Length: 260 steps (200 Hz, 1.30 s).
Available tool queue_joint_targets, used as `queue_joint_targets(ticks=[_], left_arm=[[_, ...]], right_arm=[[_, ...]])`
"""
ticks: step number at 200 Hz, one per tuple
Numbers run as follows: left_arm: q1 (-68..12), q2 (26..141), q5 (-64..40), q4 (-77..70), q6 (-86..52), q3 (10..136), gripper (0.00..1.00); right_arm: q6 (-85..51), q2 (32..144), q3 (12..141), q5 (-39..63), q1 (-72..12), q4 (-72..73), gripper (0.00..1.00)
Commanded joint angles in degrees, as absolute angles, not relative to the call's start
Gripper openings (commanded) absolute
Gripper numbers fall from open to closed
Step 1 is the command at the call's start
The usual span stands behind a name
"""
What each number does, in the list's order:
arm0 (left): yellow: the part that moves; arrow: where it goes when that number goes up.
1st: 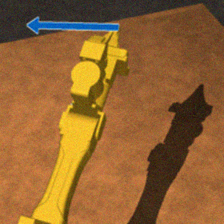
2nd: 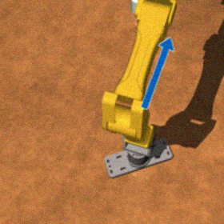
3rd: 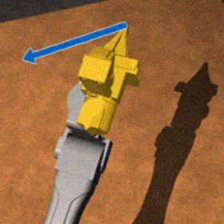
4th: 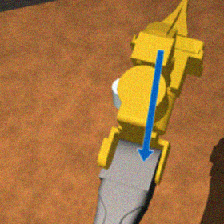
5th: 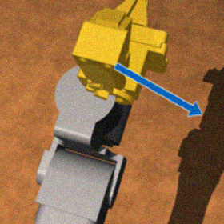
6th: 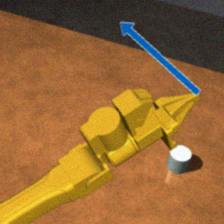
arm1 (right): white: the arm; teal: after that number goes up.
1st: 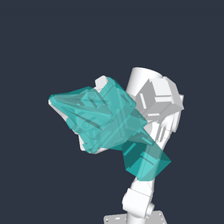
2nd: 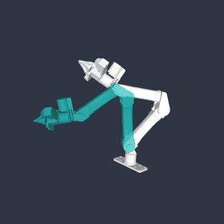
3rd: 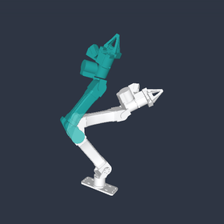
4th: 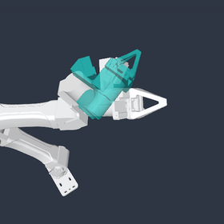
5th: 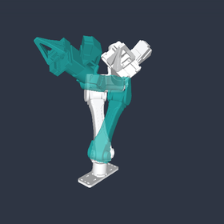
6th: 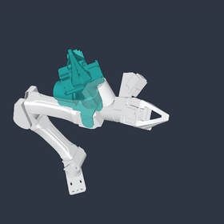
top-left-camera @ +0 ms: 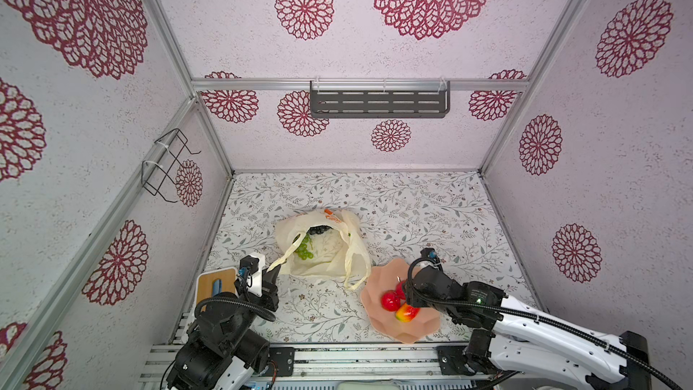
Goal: Take fruits out of the plastic bag
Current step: Place the fake fruit on the plate, then take out the fake fruit from the plastic bag.
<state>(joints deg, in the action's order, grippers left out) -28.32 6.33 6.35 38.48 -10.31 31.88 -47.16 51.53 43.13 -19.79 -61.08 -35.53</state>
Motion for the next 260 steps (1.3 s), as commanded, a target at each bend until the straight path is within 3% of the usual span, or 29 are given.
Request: queue_joint_targets(ticks=[1,33,70,88,113,158,230,249,260], left_arm=[[-27.9,6.1,3.1,37.3,-8.7,31.2,0.0],[-28.0,6.5,0.3,37.2,-8.0,31.3,0.0],[-28.2,4.5,-0.3,37.7,-7.4,31.3,0.0],[-28.0,3.7,4.1,37.7,-8.1,31.7,0.29],[-27.6,2.4,3.2,36.5,-8.2,31.9,0.36],[-27.6,3.2,1.7,34.2,-8.6,32.8,0.38],[-27.7,9.4,2.0,28.1,-8.1,34.0,0.39],[-27.6,12.1,2.2,28.9,-8.2,35.4,0.36],[-27.6,13.2,2.9,29.5,-8.4,36.3,0.27]], right_arm=[[-25.6,57.2,50.2,-20.5,-61.2,-20.4,0.52],[-7.2,75.9,61.9,-9.6,-61.2,-6.3,0.42],[0.6,94.1,72.2,-1.4,-61.3,-0.8,0.26],[0.9,99.8,74.6,-1.3,-61.1,3.1,0.26],[1.7,107.7,81.4,-0.9,-61.1,3.2,0.31],[2.2,113.7,88.0,10.1,-61.6,3.8,0.38],[5.8,113.7,84.7,15.6,-62.5,0.5,0.34],[7.3,113.8,84.6,16.3,-63.0,-0.7,0.32],[8.0,113.8,84.2,16.0,-63.1,-1.0,0.31]])
